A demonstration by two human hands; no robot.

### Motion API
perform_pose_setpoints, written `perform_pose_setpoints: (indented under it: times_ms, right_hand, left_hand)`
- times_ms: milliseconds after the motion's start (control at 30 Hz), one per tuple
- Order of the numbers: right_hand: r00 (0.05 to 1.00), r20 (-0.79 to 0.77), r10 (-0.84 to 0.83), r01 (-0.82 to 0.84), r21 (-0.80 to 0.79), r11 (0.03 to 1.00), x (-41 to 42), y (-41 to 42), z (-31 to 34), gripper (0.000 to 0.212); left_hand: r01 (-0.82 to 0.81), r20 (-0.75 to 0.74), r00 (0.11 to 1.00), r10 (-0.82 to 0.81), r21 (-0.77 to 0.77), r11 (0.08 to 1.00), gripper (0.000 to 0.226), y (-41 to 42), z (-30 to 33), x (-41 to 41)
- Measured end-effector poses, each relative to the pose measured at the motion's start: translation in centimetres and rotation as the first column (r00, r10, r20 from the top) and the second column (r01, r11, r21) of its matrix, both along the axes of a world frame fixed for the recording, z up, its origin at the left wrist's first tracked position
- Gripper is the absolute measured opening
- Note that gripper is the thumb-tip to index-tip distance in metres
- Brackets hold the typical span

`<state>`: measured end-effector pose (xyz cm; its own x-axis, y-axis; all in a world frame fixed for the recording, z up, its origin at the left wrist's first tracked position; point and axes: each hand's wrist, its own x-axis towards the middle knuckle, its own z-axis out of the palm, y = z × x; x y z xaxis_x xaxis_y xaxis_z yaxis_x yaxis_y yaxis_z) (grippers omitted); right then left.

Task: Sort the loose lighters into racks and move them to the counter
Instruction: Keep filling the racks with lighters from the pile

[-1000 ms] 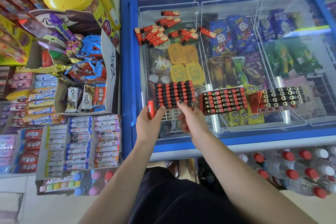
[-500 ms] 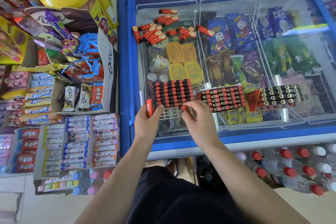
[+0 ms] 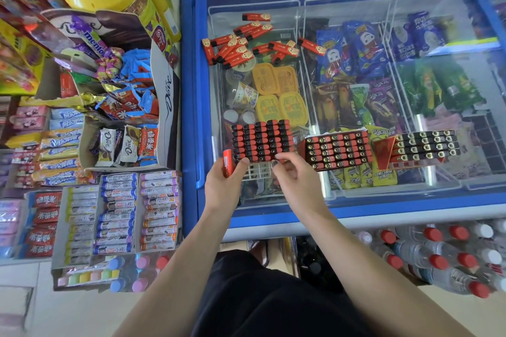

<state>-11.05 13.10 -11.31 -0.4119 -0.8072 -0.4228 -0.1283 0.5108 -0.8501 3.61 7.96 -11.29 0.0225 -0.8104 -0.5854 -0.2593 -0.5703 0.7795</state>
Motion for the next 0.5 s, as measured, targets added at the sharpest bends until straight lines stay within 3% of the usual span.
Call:
perform_pose_setpoints:
  times_ms: [100,233,333,500]
  right_hand:
    - [0.999,0.005,-0.051,0.051,0.029,0.998,0.2,-0.2,-0.5,0.023]
    - [0.923,0.27,-0.274,0.245,0.136,0.96,0.7,-1.4,-0.3,0.018]
    - [0.822,0.416,-0.389,0.314,0.239,0.919,1.0,-2.0,0.0,0.029]
    - [0.869,0.373,-0.326,0.237,0.265,0.935,0.2,-2.1,0.4,0.027]
  left_hand:
    - [0.006,0.007,1.0,-0.006,0.007,1.0,0.031,-0.1,0.2,-0.1]
    - [0.018,0.013,1.0,-0.018,0.004,1.0,0.03,-0.1,0.3,-0.1]
    - [0.02,0.029,0.999,-0.02,0.0,1.0,0.033,-0.1,0.5,-0.1]
    - [-0.002,0.016,1.0,0.001,0.031,1.0,0.034,0.2,0.8,-0.2]
